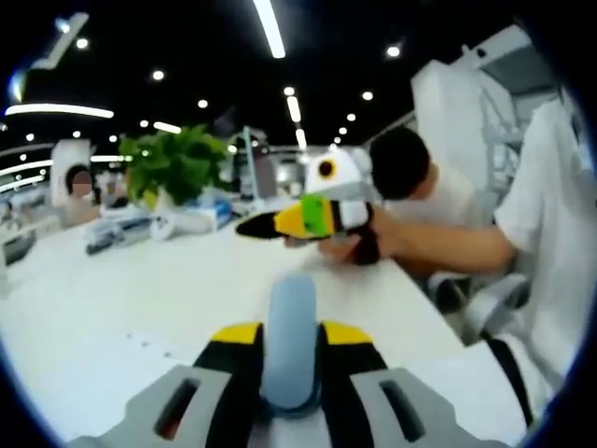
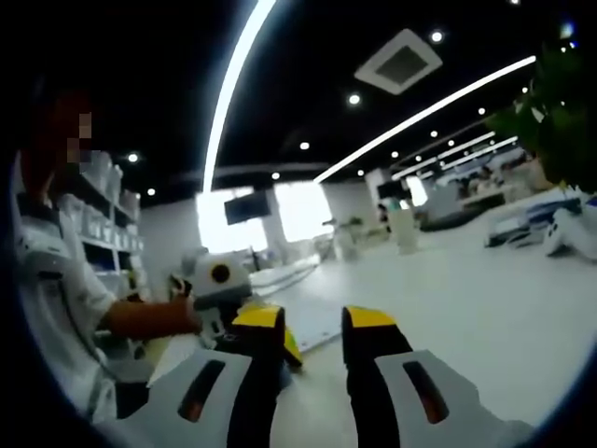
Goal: Pick up the paper insert the paper into the punch align the paper edges press the punch to punch holes
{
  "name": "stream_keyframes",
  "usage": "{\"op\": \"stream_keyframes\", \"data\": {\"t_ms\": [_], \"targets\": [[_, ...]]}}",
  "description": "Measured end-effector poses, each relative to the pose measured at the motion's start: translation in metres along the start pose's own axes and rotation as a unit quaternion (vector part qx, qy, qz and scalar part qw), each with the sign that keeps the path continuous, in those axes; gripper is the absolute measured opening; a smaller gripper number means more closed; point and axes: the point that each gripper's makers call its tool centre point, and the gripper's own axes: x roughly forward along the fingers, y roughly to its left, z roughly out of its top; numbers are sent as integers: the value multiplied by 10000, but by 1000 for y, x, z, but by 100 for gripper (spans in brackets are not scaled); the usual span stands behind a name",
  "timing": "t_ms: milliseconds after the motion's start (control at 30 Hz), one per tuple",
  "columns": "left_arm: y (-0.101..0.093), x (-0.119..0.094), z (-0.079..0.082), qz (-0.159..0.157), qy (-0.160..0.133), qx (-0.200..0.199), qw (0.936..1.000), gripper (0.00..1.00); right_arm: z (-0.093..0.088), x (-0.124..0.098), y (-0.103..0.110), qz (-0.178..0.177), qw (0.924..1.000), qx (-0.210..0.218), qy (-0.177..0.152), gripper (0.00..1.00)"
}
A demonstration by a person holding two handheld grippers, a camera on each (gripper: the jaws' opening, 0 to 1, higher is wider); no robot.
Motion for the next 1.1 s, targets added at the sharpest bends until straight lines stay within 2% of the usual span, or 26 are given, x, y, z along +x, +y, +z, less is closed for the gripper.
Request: {"op": "stream_keyframes", "data": {"t_ms": [67, 100, 133, 167, 267, 367, 467, 533, 767, 967, 1100], "targets": [[0, 0, 0, -4, -2, -12, 10000, 25, 7, -2, 3, 12, 9999, -21, -149, 20], [0, 0, 0, -7, -3, -21, 10000, 25, 15, -2, 3, -110, 9992, -71, -377, 17], [1, 0, 0, -8, -4, -26, 10000, 25, 17, -1, 5, -202, 9988, 53, -444, 14], [1, 0, 0, -7, -4, -29, 10000, 25, 17, 1, 13, -162, 9990, 54, -414, 12], [1, 0, 0, -6, -5, -22, 10000, 25, 25, 17, 30, -379, 9983, -55, -443, 7], [1, 0, 0, -4, -5, -11, 10000, 25, 26, 31, 39, -757, 9962, -329, -267, 5], [1, 0, 0, -3, -5, -1, 10000, 25, 15, 45, 43, -1279, 9890, -743, 98, 5], [-1, -1, 0, 0, -4, 3, 10000, 25, 3, 55, 45, -1470, 9841, -966, 267, 5], [-4, -2, 0, 13, -9, 16, 10000, 25, -22, 59, 35, -1863, 9753, -988, 653, 5], [-5, -3, 1, 7, -10, 2, 10000, 25, -20, 57, 33, -1878, 9761, -959, 526, 4], [-6, -2, 1, 3, -6, 9, 10000, 25, -19, 54, 32, -1939, 9779, -724, 288, 4]]}}
